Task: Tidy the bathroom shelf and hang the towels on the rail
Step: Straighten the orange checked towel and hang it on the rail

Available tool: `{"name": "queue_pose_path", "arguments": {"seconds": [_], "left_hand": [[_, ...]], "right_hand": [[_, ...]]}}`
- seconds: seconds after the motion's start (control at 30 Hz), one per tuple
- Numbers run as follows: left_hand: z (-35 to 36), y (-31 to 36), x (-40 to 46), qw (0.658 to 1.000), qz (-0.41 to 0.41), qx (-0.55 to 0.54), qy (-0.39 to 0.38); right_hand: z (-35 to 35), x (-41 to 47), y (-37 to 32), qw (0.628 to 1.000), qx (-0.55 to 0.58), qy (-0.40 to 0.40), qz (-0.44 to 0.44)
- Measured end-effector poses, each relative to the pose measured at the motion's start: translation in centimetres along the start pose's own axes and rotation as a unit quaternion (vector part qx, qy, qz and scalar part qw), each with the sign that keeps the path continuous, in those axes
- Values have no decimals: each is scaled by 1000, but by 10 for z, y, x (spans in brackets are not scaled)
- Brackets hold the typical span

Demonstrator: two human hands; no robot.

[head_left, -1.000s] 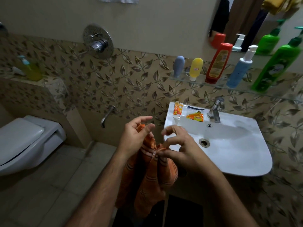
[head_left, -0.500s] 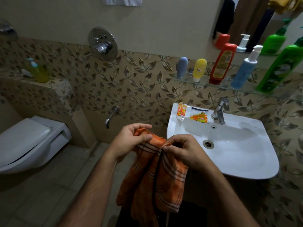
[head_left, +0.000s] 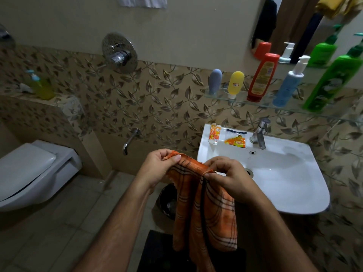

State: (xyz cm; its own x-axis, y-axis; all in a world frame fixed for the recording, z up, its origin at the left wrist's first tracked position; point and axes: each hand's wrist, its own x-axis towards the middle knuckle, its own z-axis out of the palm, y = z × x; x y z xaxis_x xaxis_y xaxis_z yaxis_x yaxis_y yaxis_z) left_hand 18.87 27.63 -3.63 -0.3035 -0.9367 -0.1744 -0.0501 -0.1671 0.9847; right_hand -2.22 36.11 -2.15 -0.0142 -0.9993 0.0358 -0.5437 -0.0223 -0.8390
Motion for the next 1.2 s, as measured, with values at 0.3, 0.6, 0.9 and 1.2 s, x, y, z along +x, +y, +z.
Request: {"name": "queue_pose_path", "arguments": {"seconds": [0.3, 0.6, 0.9, 1.2], "left_hand": [[38, -5, -1, 973, 126, 128, 144], [46, -8, -12, 999, 2, -39, 15], [29, -4, -11, 998, 30, -12, -62], [26, -8, -8, 994, 76, -15, -79]], "right_hand": [[-8, -9, -21, 1000, 16, -23, 4], [20, 16, -27, 998, -4, 50, 49], [29, 25, -31, 992, -64, 99, 46], [31, 27, -30, 991, -55, 117, 20]]}}
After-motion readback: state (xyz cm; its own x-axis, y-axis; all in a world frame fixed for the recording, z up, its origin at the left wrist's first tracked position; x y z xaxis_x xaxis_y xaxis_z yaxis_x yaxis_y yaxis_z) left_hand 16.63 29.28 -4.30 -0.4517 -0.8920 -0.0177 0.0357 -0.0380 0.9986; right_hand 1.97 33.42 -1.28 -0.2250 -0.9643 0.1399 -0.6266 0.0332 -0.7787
